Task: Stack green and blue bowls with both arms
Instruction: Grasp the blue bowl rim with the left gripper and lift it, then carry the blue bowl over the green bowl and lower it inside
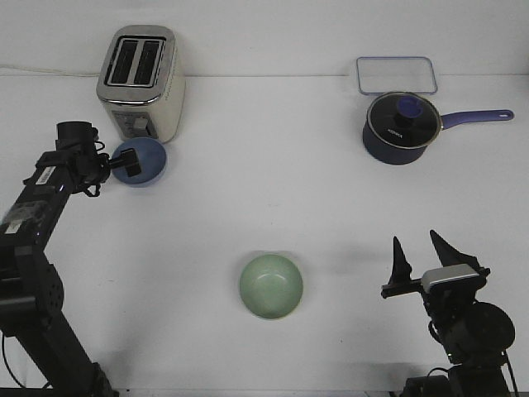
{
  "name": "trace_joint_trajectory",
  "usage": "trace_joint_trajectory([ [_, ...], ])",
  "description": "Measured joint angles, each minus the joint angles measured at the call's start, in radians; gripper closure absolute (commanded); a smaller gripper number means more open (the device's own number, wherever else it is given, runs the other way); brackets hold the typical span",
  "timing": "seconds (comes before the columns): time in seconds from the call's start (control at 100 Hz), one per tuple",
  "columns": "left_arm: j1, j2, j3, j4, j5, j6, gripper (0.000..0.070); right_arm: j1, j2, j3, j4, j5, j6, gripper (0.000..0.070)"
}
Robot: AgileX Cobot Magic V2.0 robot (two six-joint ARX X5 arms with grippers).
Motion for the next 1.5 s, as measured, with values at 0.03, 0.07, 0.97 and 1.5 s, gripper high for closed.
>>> trace_joint_trajectory([
  [0.03,0.000,0.011,0.000,0.008,0.000,0.000,0.0037,0.000,0.000,0.000,0.000,0.000,0.000,0.0221],
  [0.07,0.000,0.023,0.000,0.019,0.000,0.000,0.0037,0.000,0.000,0.000,0.000,0.000,0.000,0.0221],
  [0.97,0.001,0.066,0.115,-0.071,0.085,0.018,0.0686,0.006,0.000,0.000,-0.001,0.000,0.003,0.0221],
  [1.5,-0.012,-0.414,0.130,-0.303,0.323,0.091,0.0686,0.006,0.000,0.000,-0.001,0.000,0.007,0.0221],
])
